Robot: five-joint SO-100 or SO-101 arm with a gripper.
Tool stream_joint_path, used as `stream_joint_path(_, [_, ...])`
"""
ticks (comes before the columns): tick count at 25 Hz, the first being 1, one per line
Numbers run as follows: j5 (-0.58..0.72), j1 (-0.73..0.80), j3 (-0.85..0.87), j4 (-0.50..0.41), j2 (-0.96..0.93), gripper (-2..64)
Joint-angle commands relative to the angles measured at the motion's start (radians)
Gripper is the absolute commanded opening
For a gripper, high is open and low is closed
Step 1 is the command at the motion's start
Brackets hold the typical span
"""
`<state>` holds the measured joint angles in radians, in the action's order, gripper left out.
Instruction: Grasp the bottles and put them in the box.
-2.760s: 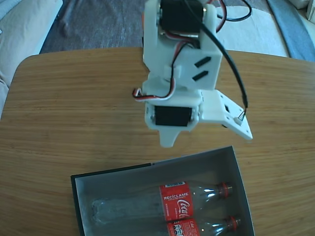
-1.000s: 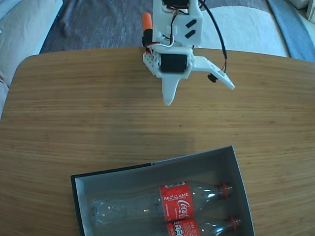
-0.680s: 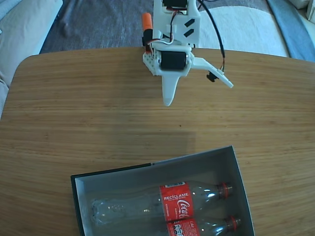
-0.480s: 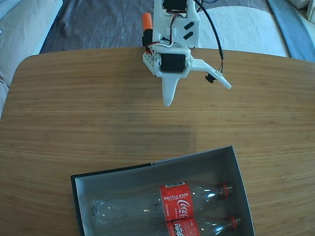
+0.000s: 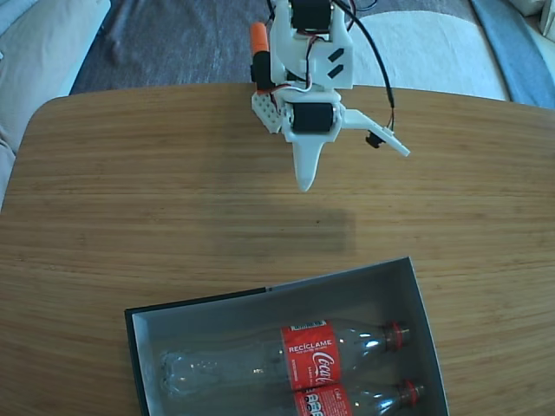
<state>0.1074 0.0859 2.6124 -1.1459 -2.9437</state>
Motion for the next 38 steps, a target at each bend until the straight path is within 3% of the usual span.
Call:
stream_joint_path(1, [-0.003, -0.003, 0.009, 0.011, -0.025, -0.3])
stream_joint_path(10, [-0.002, -0.011, 0.152, 0.094, -0.074, -0.3])
stream_joint_path(16, [-0.005, -0.091, 0.163, 0.083, -0.120, -0.3])
stream_joint_path(38, [0.003, -0.091, 0.210, 0.029, -0.296, -0.3])
